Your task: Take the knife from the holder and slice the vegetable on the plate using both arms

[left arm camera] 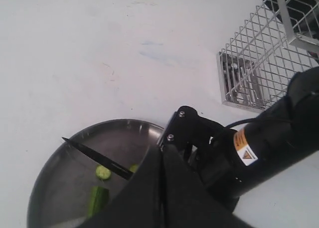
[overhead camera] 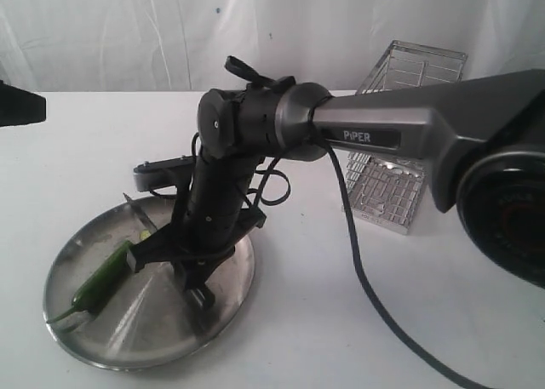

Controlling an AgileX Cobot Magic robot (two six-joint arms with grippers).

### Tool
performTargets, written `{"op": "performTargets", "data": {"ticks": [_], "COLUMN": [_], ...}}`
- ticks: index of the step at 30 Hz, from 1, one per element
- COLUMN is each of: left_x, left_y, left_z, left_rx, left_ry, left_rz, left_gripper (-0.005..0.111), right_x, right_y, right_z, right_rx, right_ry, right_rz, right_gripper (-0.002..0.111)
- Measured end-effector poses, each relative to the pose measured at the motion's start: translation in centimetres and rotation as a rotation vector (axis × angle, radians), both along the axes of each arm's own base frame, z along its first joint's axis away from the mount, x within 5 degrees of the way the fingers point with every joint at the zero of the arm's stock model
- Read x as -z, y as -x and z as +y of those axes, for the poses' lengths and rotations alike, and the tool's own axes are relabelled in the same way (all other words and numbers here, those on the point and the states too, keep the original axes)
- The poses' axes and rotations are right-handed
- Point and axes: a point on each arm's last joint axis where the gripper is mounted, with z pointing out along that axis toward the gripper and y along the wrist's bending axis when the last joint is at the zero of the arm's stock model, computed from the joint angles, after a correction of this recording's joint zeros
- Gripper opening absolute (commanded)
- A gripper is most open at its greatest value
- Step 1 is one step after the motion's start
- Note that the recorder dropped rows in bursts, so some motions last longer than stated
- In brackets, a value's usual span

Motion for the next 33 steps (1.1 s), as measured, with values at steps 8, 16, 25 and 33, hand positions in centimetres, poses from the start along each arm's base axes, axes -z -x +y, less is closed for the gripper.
{"op": "performTargets", "data": {"ticks": [8, 16, 25, 33], "left_x": [0.9, 2.1, 3.3, 5.8], "left_y": [4.0, 7.1, 12.1, 15.3], "left_z": [-0.5, -0.7, -1.4, -2.0], "left_rx": [-0.015, -0.058, -0.052, -0.028], "left_ry": [-0.009, -0.024, -0.062, -0.067], "left_rz": [-0.055, -0.129, -0.325, -0.410], "left_gripper": [0.000, 0.000, 0.000, 0.000], "right_x": [0.7, 0.6, -6.4, -15.0], "right_y": [0.0, -0.3, -0.4, 3.1], "right_z": [0.2, 0.5, 0.3, -2.2], "right_rx": [-0.044, -0.037, -0.039, -0.045], "right_ry": [-0.013, -0.049, -0.208, -0.384], "right_rz": [0.008, -0.028, -0.235, -0.456], "right_gripper": [0.033, 0.042, 0.010, 0.000]}}
